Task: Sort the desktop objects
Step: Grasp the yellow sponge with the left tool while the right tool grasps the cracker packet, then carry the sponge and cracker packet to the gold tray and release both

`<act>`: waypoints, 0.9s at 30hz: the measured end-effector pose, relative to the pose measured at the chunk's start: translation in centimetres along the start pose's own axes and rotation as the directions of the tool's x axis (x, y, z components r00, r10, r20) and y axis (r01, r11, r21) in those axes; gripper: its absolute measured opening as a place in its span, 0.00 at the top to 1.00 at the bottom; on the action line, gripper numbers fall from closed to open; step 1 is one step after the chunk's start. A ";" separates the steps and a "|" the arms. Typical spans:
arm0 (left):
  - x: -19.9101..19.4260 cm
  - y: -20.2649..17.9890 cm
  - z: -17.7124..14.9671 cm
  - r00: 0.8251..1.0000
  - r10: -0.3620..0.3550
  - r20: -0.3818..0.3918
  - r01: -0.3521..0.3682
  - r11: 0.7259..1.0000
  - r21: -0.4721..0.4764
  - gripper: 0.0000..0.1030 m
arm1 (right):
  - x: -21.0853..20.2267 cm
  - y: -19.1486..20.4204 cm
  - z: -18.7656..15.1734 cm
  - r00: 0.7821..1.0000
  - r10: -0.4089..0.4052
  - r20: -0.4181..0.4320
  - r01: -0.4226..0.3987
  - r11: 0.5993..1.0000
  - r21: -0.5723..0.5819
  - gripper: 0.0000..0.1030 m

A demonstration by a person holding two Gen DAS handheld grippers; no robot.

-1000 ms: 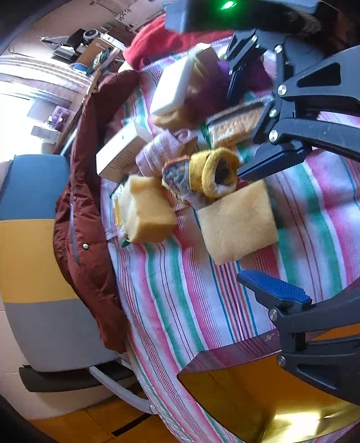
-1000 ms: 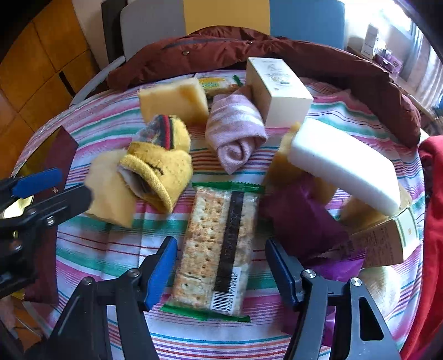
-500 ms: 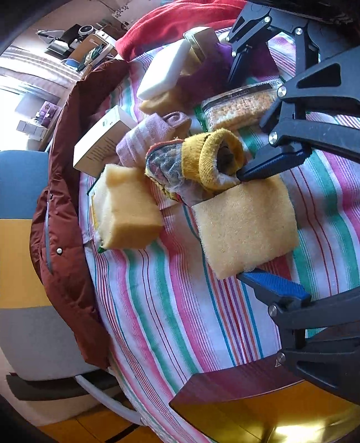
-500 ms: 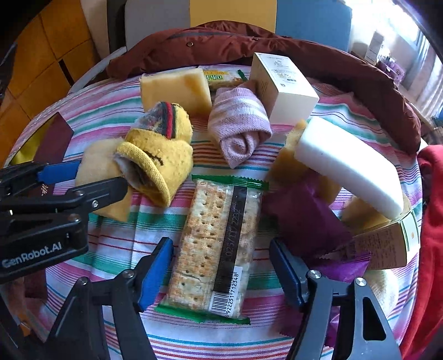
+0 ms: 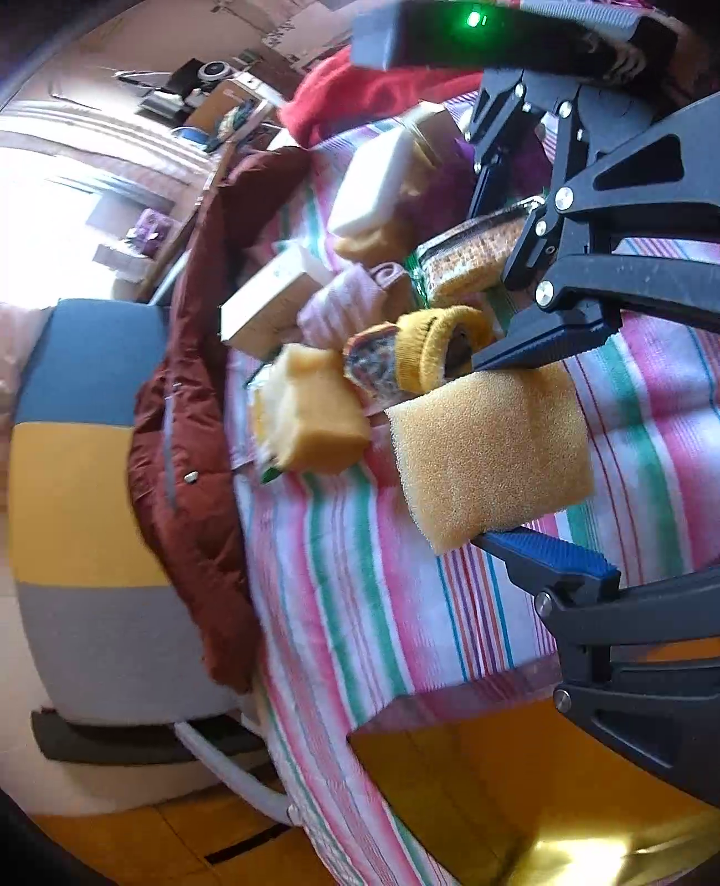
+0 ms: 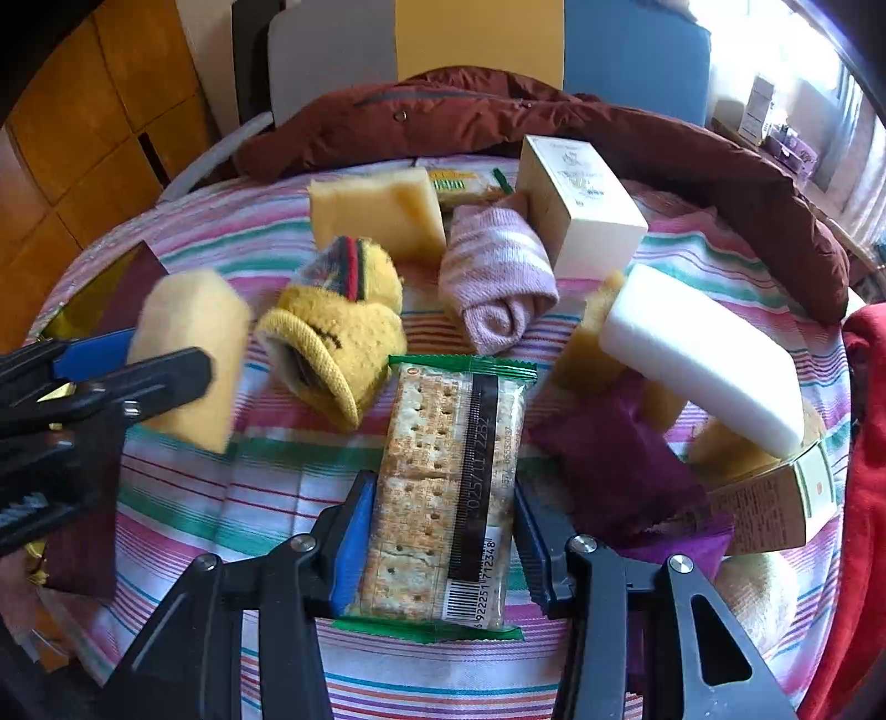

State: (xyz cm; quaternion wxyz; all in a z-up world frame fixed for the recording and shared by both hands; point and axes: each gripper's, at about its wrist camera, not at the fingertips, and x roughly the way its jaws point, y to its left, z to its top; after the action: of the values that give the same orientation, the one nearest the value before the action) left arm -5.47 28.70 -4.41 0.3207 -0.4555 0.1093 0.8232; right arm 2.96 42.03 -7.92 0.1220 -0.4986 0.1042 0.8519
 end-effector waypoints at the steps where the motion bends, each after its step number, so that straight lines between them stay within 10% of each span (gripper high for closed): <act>1: -0.7 0.2 0.1 1.000 0.001 0.014 -0.001 1.000 -0.008 0.46 | -0.3 -0.1 0.0 1.000 0.003 0.007 -0.003 1.000 0.001 0.54; 12: -7.8 3.4 -0.9 0.989 0.058 0.134 -0.048 0.996 -0.073 0.46 | -3.6 1.7 0.6 0.981 0.116 0.152 -0.110 0.993 -0.048 0.54; 27: -12.6 13.5 -7.9 0.974 0.201 0.105 -0.171 0.955 -0.243 0.46 | -6.2 7.4 -0.5 0.928 0.334 0.164 -0.313 0.939 -0.143 0.54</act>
State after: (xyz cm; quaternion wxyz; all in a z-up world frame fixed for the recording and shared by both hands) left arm -3.76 9.14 -0.03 0.1925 -0.4235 0.0338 0.8846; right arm 4.04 34.25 -2.29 -0.0399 -0.3991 0.1244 0.9076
